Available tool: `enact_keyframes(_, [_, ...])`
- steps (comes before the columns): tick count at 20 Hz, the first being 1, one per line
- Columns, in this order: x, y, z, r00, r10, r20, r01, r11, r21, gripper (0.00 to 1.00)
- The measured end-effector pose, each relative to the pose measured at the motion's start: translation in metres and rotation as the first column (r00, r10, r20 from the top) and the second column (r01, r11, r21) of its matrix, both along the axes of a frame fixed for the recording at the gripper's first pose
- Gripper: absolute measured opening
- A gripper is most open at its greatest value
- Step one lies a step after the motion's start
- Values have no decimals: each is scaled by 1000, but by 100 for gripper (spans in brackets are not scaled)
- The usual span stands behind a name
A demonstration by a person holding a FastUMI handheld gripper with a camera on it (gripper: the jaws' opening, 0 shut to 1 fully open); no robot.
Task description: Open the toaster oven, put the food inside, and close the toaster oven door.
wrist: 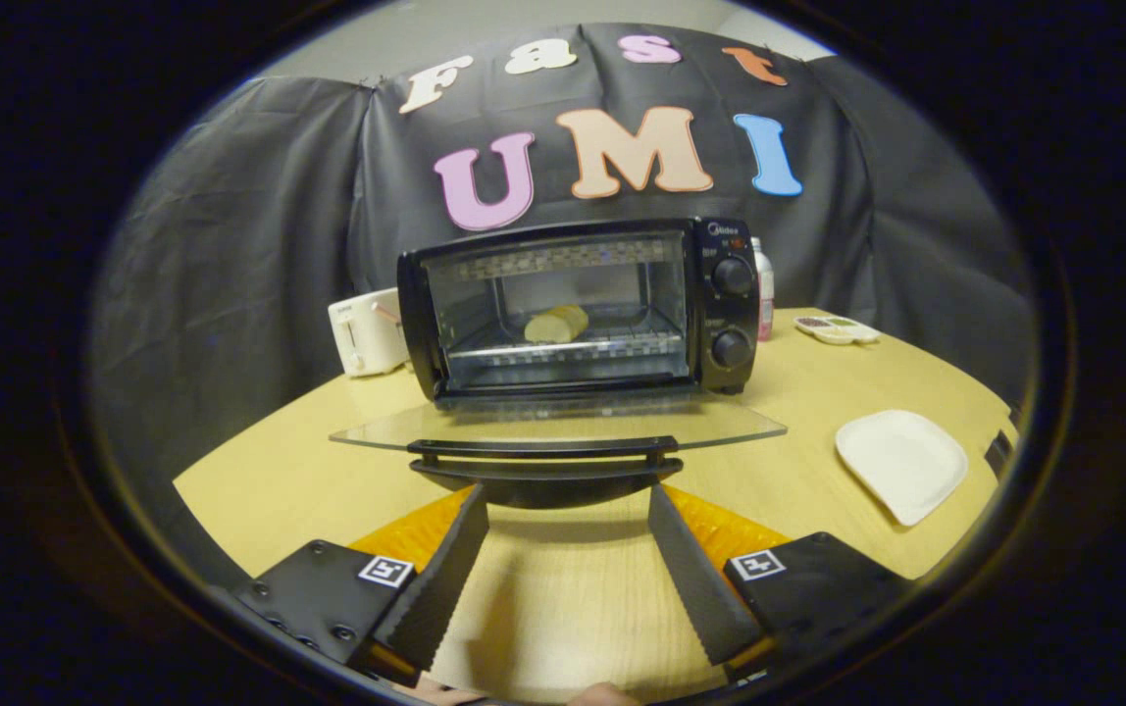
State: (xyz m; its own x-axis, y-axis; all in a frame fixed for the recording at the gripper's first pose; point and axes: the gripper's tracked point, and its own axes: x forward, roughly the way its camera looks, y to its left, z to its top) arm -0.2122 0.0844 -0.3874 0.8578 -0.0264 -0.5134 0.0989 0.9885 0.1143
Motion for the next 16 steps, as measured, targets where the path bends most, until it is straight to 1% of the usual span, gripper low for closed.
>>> enact_keyframes(3, [15,6,16,999,8,34,-9,999,48,100])
enact_keyframes(5, [25,6,32,996,10,88,-12,1000,21,100])
enact_keyframes(7, [36,-5,39,994,0,109,4,999,-41,100])
enact_keyframes(8, [41,-7,43,992,3,125,4,999,-52,100])
enact_keyframes(13, [69,-18,52,988,-17,155,23,999,-33,100])
enact_keyframes(16, [83,-23,52,988,-19,155,26,999,-40,100])
